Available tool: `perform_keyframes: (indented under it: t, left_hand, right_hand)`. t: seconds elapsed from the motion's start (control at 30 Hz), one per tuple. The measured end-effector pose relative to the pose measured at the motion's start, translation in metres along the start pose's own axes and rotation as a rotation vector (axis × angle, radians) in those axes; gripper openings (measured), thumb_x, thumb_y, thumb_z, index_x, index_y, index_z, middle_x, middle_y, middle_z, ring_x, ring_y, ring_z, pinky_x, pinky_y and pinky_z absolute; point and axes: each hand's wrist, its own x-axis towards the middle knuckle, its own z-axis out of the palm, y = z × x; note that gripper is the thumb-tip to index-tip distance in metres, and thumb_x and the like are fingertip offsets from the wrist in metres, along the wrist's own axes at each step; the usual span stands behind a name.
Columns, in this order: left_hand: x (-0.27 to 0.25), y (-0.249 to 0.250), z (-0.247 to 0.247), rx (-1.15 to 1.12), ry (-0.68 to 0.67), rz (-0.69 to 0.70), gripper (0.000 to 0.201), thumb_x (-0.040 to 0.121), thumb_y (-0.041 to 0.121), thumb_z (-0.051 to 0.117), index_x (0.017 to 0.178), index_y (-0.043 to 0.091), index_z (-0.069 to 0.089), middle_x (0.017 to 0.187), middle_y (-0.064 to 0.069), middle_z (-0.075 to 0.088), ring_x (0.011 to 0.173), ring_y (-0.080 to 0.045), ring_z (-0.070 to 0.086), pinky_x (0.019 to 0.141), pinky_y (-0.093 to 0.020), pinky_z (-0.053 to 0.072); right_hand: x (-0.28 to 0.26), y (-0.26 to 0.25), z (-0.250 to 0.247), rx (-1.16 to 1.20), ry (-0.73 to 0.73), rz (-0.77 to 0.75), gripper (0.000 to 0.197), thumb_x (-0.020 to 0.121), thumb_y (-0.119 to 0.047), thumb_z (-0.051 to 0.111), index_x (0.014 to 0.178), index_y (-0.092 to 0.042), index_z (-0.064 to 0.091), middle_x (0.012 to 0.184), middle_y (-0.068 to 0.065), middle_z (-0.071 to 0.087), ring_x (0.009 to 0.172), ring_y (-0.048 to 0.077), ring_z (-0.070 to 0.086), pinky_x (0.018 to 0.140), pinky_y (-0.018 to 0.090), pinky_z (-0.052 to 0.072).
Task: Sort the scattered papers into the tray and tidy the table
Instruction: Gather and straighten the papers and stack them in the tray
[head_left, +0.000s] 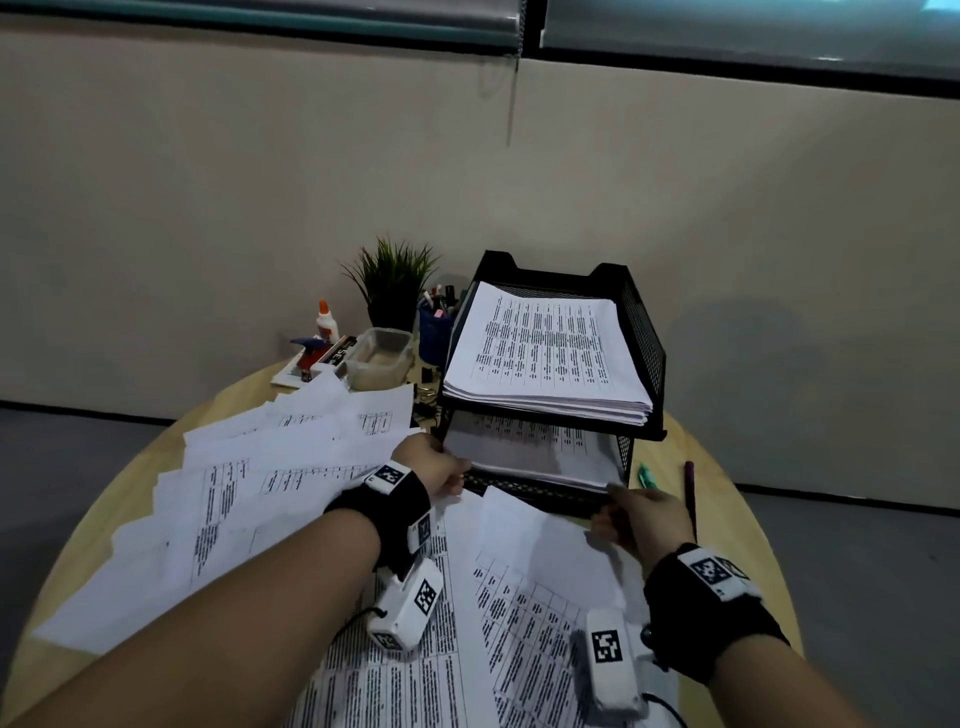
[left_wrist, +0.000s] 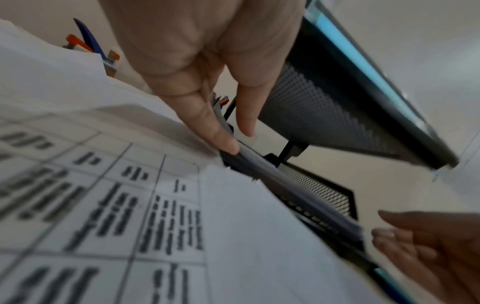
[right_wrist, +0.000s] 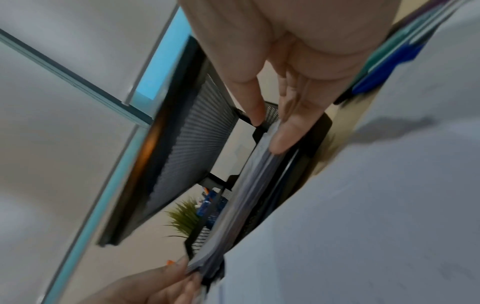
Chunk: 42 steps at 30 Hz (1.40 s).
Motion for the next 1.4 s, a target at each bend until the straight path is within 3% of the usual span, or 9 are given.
perform_keyframes:
  t: [0.17, 0.47, 0.7, 0.9, 1.0, 1.1, 1.2, 1.3, 1.4]
  left_hand:
    - [-0.05, -0.006, -0.016, 0.012, -0.085, -0.029, 0.029, 0.082, -0.004, 0.065, 0.107, 0.004, 0.052, 0.074, -0.017, 0.059, 0.053, -0.021, 0.06, 0.056, -0.031, 0.058]
    - [-0.191, -0.046, -0.053, 0.579, -0.257, 0.09, 0.04, 0.083, 0.038, 0.067, 0.119, 0.024, 0.055, 0.125, 0.004, 0.052, 0.112, -0.014, 0.053, 0.096, -0.029, 0.045]
    - [-0.236, -0.097, -0.058, 0.871, -0.211, 0.108, 0.058, 0.085, 0.039, 0.063, 0.134, 0.013, 0.046, 0.136, -0.006, 0.045, 0.122, -0.019, 0.045, 0.1, -0.026, 0.038]
    - [-0.245, -0.113, -0.06, 0.978, -0.193, 0.195, 0.058, 0.081, 0.038, 0.062, 0.132, 0.013, 0.048, 0.124, -0.006, 0.049, 0.116, -0.022, 0.046, 0.098, -0.03, 0.039]
    - [-0.245, -0.118, -0.054, 0.971, -0.202, 0.237, 0.049, 0.082, 0.039, 0.06, 0.123, 0.012, 0.054, 0.111, -0.004, 0.05, 0.107, -0.022, 0.049, 0.089, -0.029, 0.04]
    - [-0.243, -0.121, -0.051, 0.816, -0.22, 0.256, 0.049, 0.088, 0.037, 0.058, 0.131, 0.017, 0.05, 0.131, 0.0, 0.05, 0.12, -0.017, 0.047, 0.096, -0.022, 0.036]
    - [-0.233, -0.124, -0.065, 0.61, -0.037, 0.239, 0.049, 0.088, 0.036, 0.06, 0.134, 0.021, 0.048, 0.137, 0.002, 0.046, 0.123, -0.012, 0.045, 0.099, -0.017, 0.033]
    - [-0.216, -0.128, -0.089, 0.62, 0.214, 0.135, 0.058, 0.088, 0.039, 0.057, 0.14, 0.018, 0.04, 0.146, -0.007, 0.038, 0.136, -0.02, 0.033, 0.111, -0.026, 0.027]
    - [-0.204, -0.133, -0.106, 0.703, 0.22, -0.083, 0.064, 0.088, 0.046, 0.051, 0.139, 0.01, 0.037, 0.144, -0.017, 0.034, 0.135, -0.031, 0.031, 0.112, -0.037, 0.029]
  right_hand:
    - [-0.058, 0.01, -0.016, -0.009, -0.108, -0.005, 0.006, 0.091, 0.003, 0.053, 0.086, -0.001, 0.052, 0.071, 0.021, 0.05, 0.055, 0.027, 0.05, 0.045, 0.029, 0.05]
    - [-0.158, 0.043, -0.045, -0.315, -0.31, 0.044, 0.011, 0.089, -0.007, 0.061, 0.095, 0.002, 0.061, 0.083, 0.015, 0.059, 0.07, 0.024, 0.056, 0.06, 0.029, 0.048]
    - [-0.202, 0.077, -0.046, -0.319, -0.408, 0.157, 0.021, 0.084, -0.004, 0.067, 0.103, 0.001, 0.058, 0.083, 0.014, 0.057, 0.066, 0.023, 0.054, 0.063, 0.031, 0.043]
    - [-0.204, 0.082, -0.041, -0.119, -0.362, 0.178, 0.018, 0.086, 0.003, 0.061, 0.103, 0.003, 0.057, 0.071, 0.017, 0.062, 0.064, 0.028, 0.059, 0.053, 0.028, 0.047]
    - [-0.209, 0.087, -0.032, -0.052, -0.409, 0.199, 0.015, 0.086, 0.009, 0.057, 0.1, 0.003, 0.059, 0.075, 0.016, 0.063, 0.054, 0.018, 0.063, 0.045, 0.019, 0.05]
    - [-0.209, 0.096, -0.025, -0.096, -0.482, 0.194, 0.023, 0.082, 0.018, 0.053, 0.103, 0.01, 0.058, 0.079, 0.023, 0.068, 0.06, 0.029, 0.065, 0.047, 0.029, 0.053]
    - [-0.203, 0.1, -0.023, -0.205, -0.504, 0.183, 0.029, 0.081, 0.024, 0.047, 0.106, 0.012, 0.056, 0.084, 0.028, 0.067, 0.069, 0.037, 0.063, 0.051, 0.035, 0.054]
    - [-0.197, 0.09, -0.026, -0.256, -0.484, 0.175, 0.024, 0.081, 0.025, 0.045, 0.098, 0.014, 0.059, 0.086, 0.032, 0.065, 0.076, 0.042, 0.063, 0.057, 0.043, 0.057]
    - [-0.195, 0.082, -0.033, -0.368, -0.439, 0.153, 0.015, 0.075, 0.014, 0.06, 0.089, 0.012, 0.065, 0.077, 0.03, 0.064, 0.071, 0.04, 0.064, 0.068, 0.046, 0.055]
